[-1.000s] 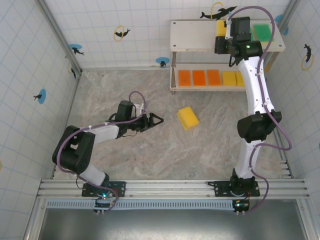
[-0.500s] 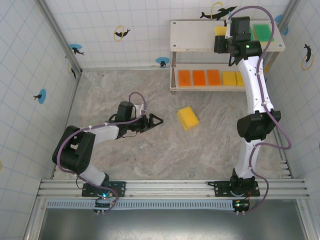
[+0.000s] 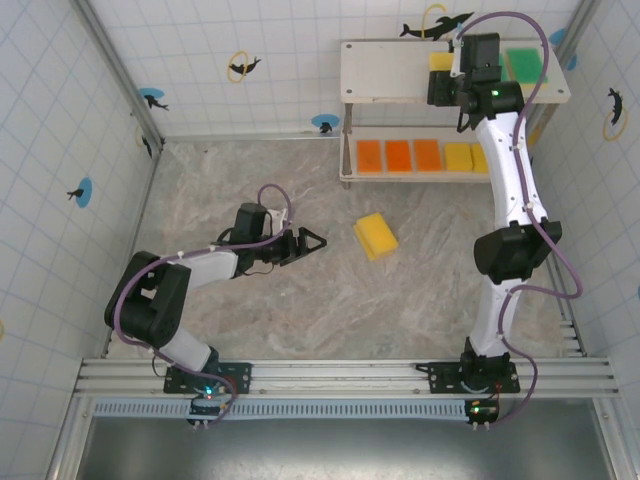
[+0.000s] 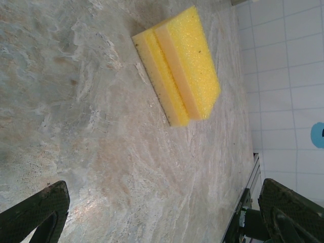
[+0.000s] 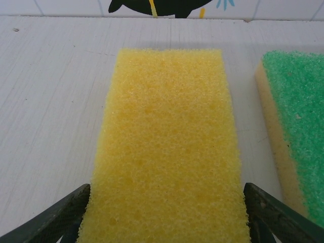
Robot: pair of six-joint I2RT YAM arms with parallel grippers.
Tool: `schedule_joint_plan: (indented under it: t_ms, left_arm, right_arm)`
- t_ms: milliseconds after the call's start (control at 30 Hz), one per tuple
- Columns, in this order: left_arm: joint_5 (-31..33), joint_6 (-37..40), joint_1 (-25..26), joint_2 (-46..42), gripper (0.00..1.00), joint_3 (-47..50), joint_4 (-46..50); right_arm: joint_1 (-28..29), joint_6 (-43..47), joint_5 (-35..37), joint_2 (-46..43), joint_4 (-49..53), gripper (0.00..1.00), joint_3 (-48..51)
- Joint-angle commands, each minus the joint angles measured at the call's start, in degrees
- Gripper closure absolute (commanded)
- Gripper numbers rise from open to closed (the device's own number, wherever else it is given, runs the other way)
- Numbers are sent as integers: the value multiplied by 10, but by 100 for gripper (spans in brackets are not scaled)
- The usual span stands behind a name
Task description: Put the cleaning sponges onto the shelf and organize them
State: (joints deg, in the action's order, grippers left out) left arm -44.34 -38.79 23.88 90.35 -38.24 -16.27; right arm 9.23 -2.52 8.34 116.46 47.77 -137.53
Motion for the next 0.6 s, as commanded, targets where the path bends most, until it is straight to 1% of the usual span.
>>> schedule_joint_plan:
  t_ms: [0,567]
  left_arm:
    - [-2,14,-5,-13,2,6,5]
    - [-8,9,-5,-10,2,5,-2]
  right_arm:
    - [-2,-2,-2,14,10,21,-15]
    - [-6,0,-16,-19,11,17,-15]
